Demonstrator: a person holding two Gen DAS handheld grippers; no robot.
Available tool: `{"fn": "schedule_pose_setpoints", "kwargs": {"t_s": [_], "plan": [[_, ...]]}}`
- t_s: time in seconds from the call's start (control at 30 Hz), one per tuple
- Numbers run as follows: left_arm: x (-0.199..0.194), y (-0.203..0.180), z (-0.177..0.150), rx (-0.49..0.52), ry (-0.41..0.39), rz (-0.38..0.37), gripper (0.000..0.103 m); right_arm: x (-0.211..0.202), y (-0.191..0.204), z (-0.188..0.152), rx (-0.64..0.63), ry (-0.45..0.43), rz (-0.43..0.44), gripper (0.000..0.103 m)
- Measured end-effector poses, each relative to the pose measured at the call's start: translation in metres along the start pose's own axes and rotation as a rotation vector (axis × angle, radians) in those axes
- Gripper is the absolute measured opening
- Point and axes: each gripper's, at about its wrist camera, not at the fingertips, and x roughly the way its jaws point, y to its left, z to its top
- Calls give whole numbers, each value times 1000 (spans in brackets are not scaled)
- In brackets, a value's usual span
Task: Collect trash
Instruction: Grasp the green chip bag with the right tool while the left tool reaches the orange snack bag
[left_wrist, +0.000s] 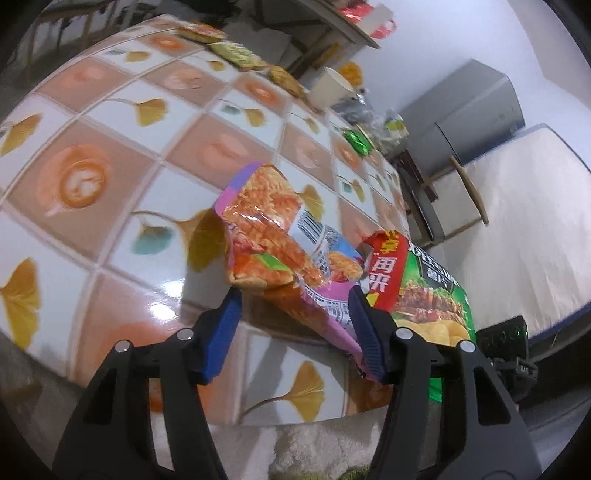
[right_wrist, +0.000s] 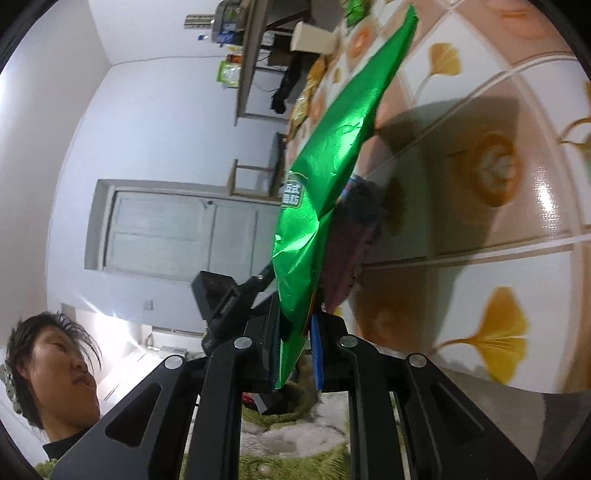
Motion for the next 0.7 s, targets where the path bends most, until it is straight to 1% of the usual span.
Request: {"fn": "schedule_pose_setpoints", "kwargs": {"t_s": [0.1,0.17,0.23,0.27,0.33,0.37,0.4,0.47,0.5,0.53,0.57,0.63,0.7], "plan": [[11,-5,-3,-3,17,41,44,-10,-4,3,8,-10,-20,14],[14,0,-3,-44,14,40,38,-12,-3,2,9,-4,-28,14],[14,6,-2,-75,2,26,30,-8,-2,1,8,27,-55,14],[13,8,0,-75,-6,27,24,-5,-2,-1,9,47,-75,14],[10,9,4,-48,-17,39,16,4,1,-5,8,78,-98,14],[9,9,5,-34,-22,51,10,8,1,-7,6,94,-107,14],[6,10,9,-14,-31,65,7,10,2,-8,1,101,-110,14],[-3,15,18,36,-49,119,6,10,2,-11,-11,108,-117,14],[-5,20,24,60,-34,160,7,10,3,-11,-16,108,-121,14],[-7,28,31,61,-17,203,7,10,3,-11,-19,108,-128,15],[-11,39,37,33,-24,233,6,9,3,-10,-23,108,-148,16],[-23,58,45,-32,-52,243,6,7,5,-8,-34,108,-200,18],[-32,65,45,-63,-66,234,8,5,7,-7,-39,99,-228,19]]}}
